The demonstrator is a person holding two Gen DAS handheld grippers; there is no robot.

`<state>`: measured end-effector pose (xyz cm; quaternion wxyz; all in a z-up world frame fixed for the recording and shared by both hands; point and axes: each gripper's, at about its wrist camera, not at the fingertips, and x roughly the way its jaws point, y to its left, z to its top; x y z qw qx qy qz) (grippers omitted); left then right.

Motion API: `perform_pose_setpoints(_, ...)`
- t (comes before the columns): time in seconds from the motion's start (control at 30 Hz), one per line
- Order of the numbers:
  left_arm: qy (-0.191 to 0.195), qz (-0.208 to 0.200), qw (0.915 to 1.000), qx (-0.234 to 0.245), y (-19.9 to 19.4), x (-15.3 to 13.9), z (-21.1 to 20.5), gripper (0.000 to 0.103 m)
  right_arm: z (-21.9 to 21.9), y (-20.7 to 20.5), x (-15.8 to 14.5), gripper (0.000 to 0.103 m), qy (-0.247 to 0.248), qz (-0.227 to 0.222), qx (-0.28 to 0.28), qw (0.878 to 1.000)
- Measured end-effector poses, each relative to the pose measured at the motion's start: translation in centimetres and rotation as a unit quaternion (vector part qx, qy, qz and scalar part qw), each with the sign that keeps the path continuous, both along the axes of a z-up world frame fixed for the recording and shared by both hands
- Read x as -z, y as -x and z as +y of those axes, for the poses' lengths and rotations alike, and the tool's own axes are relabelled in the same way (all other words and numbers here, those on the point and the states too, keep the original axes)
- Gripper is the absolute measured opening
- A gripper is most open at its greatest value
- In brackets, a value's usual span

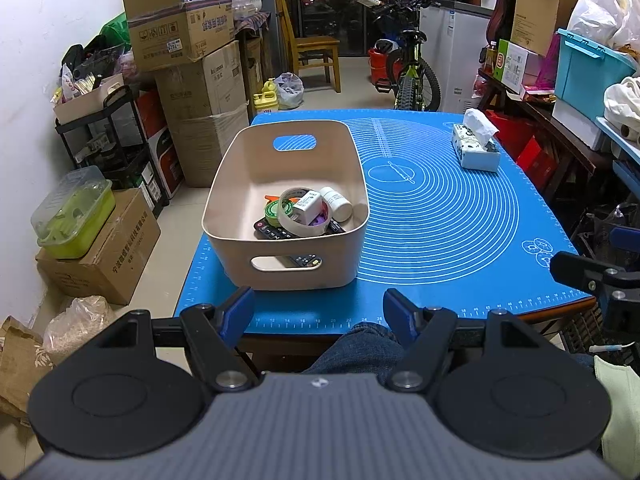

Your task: Organize rigid objects

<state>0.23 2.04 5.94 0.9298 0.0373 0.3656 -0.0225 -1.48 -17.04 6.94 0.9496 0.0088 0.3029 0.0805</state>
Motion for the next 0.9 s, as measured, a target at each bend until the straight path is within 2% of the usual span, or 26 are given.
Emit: perform_pose_setpoints(0.9, -0.004, 0.000, 1.0000, 0.008, 0.19, -0.73, -0.07, 0.072, 0.18, -0.01, 0.30, 0.097, -0.004, 0.002, 0.002, 1.000)
